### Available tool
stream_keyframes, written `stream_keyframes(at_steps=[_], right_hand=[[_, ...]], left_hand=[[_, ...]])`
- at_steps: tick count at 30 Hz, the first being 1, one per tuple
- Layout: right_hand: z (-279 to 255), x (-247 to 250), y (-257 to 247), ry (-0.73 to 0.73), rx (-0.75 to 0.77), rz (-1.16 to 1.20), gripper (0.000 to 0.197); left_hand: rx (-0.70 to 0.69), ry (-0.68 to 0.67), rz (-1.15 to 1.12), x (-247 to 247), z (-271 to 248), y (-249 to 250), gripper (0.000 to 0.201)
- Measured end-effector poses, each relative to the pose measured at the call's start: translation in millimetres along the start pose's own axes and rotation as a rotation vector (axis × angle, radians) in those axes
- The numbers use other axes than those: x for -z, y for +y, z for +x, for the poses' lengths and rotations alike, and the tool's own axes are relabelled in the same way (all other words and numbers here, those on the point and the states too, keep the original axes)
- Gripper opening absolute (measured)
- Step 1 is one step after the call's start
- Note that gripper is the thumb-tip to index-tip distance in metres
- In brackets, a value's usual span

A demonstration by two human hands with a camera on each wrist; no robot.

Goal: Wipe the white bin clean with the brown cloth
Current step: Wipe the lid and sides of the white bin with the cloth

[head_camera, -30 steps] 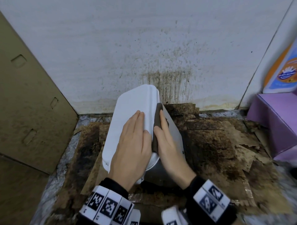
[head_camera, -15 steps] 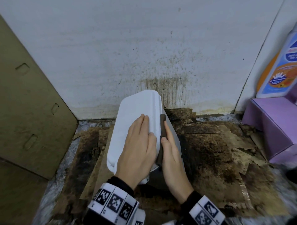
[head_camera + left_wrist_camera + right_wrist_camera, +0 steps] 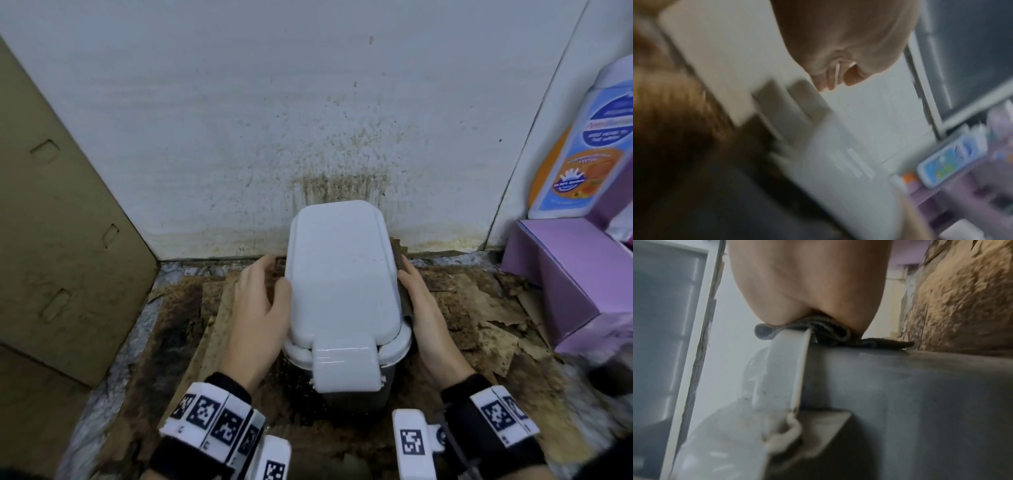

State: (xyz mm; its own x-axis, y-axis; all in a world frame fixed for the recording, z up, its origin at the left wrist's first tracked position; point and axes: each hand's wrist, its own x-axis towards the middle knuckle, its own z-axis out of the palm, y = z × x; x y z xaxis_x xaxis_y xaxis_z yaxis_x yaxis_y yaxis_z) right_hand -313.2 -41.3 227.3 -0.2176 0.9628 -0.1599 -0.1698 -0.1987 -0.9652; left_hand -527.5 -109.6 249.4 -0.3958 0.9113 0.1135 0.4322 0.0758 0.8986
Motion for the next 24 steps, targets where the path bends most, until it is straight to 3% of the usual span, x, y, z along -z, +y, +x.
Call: stream_keyframes(at_steps=[2, 5, 8, 11, 18, 24], right_hand=[[-3, 6, -4, -0.020, -0.014, -0.031, 0.058], [-7, 10, -3, -0.035, -0.016, -0.134, 0.087], [-9, 6, -5, -0.038, 0.019, -0.372, 0.109], [-11, 1, -6, -0.009, 0.014, -0.508, 0.118], [-21, -6, -2, 0.072, 0.040, -0.435, 0.112], [-46, -44, 23, 0.275, 0.100, -0.361, 0.118]], left_hand=[[0.116, -0.024, 0.064, 0, -2, -9, 0.062], [0.221, -0.092, 0.022, -9, -2, -16, 0.088], [0.255, -0.127, -0.029, -16, -1, -15, 0.084], [0.249, -0.131, -0.031, -18, 4, -17, 0.087], [0.191, -0.212, -0.085, -9, 7, -9, 0.080], [0.136, -0.355, -0.074, 13, 30, 1, 0.062]])
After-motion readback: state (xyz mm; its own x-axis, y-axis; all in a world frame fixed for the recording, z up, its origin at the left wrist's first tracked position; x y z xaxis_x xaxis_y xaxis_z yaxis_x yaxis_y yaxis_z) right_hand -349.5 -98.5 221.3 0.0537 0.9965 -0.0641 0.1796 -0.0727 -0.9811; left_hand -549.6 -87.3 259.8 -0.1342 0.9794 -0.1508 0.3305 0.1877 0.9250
